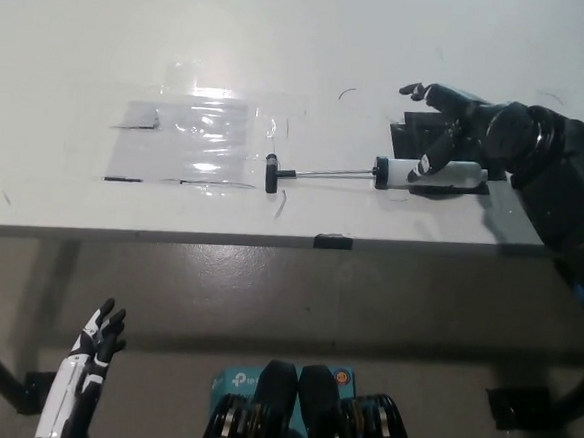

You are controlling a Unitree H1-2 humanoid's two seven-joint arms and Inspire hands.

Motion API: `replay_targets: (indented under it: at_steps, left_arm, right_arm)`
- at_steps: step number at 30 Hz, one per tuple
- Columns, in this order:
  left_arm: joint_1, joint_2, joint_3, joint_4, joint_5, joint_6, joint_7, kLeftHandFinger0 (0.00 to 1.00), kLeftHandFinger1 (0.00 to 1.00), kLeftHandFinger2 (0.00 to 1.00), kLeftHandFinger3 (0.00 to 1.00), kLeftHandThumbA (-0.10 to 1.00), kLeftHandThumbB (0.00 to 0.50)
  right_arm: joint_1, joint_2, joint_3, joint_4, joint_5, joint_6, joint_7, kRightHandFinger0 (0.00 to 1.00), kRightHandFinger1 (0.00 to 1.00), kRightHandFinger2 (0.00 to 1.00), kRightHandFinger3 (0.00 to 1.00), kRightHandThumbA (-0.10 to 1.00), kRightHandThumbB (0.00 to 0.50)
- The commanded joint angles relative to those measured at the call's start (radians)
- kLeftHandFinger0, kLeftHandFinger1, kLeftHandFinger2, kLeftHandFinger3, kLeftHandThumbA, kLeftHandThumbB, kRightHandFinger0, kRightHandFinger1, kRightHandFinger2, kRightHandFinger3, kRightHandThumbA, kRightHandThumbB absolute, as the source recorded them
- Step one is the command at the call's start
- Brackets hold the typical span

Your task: The robot uses right hand to pick up a small white air pumper and uses its left hand to compress it, and then puts it on the desk

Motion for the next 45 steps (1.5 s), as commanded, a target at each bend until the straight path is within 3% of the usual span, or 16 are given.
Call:
replay_targets:
  at_steps: [1,20,24,28,36,37,38,39,40,42,43,45]
  left_arm:
    - [-0.011,0.012,-0.003,-0.031,0.007,-0.029,-0.005,1.0,1.0,1.0,1.0,0.9,0.0]
    - [-0.007,0.011,0.013,-0.017,-0.003,-0.049,-0.004,1.0,1.0,1.0,1.0,0.88,0.0]
    - [-0.01,0.013,0.015,-0.019,0.005,-0.048,-0.001,1.0,1.0,1.0,1.0,0.88,0.0]
    - [-0.01,0.014,0.015,-0.02,0.007,-0.049,-0.002,1.0,1.0,1.0,1.0,0.88,0.0]
    - [-0.009,0.012,0.017,-0.024,0.001,-0.043,-0.003,1.0,1.0,1.0,1.0,0.88,0.0]
    - [-0.01,0.012,0.016,-0.024,0.007,-0.045,-0.001,1.0,1.0,1.0,1.0,0.88,0.0]
    - [-0.012,0.016,0.015,-0.024,0.01,-0.045,-0.003,1.0,1.0,1.0,1.0,0.88,0.0]
    - [-0.012,0.016,0.016,-0.024,0.008,-0.044,-0.003,1.0,1.0,1.0,1.0,0.88,0.0]
    - [-0.012,0.015,0.016,-0.024,0.001,-0.042,-0.006,1.0,1.0,1.0,1.0,0.88,0.0]
    - [-0.021,0.017,0.016,-0.028,-0.003,-0.035,-0.009,1.0,1.0,1.0,1.0,0.88,0.0]
    - [-0.027,0.019,0.016,-0.027,-0.005,-0.034,-0.011,1.0,1.0,1.0,1.0,0.88,0.0]
    - [-0.037,0.02,0.018,-0.022,-0.019,-0.033,-0.017,1.0,1.0,1.0,1.0,0.86,0.0]
  right_arm:
    - [-0.086,0.007,-0.009,0.017,-0.011,-0.031,0.004,1.0,1.0,1.0,1.0,1.0,0.454]
    - [-0.111,0.041,0.025,0.111,-0.058,-0.035,-0.002,1.0,1.0,1.0,1.0,1.0,0.467]
    - [-0.114,0.039,0.029,0.131,-0.059,-0.047,0.007,1.0,1.0,1.0,1.0,1.0,0.424]
    - [-0.113,0.032,0.032,0.151,-0.061,-0.074,0.015,1.0,1.0,1.0,1.0,1.0,0.425]
    - [-0.108,0.031,0.043,0.177,-0.081,-0.097,-0.001,1.0,1.0,1.0,1.0,1.0,0.372]
    - [-0.099,0.034,0.023,0.174,-0.065,-0.106,-0.038,0.53,0.55,0.61,0.62,0.64,0.242]
    - [-0.082,0.035,0.02,0.169,-0.069,-0.134,-0.096,0.04,0.19,0.29,0.24,0.0,0.199]
    - [-0.076,0.036,0.027,0.167,-0.081,-0.152,-0.128,0.0,0.2,0.45,0.32,-0.1,0.227]
    - [-0.068,0.039,0.031,0.165,-0.089,-0.166,-0.167,0.0,0.25,0.61,0.47,-0.1,0.204]
    - [-0.062,0.041,0.019,0.17,-0.082,-0.19,-0.218,0.02,0.46,0.81,0.76,-0.1,0.176]
    - [-0.061,0.041,0.016,0.173,-0.082,-0.198,-0.237,0.04,0.51,0.82,0.79,-0.1,0.165]
    - [-0.058,0.039,0.009,0.176,-0.078,-0.228,-0.277,0.02,0.5,0.78,0.76,-0.1,0.147]
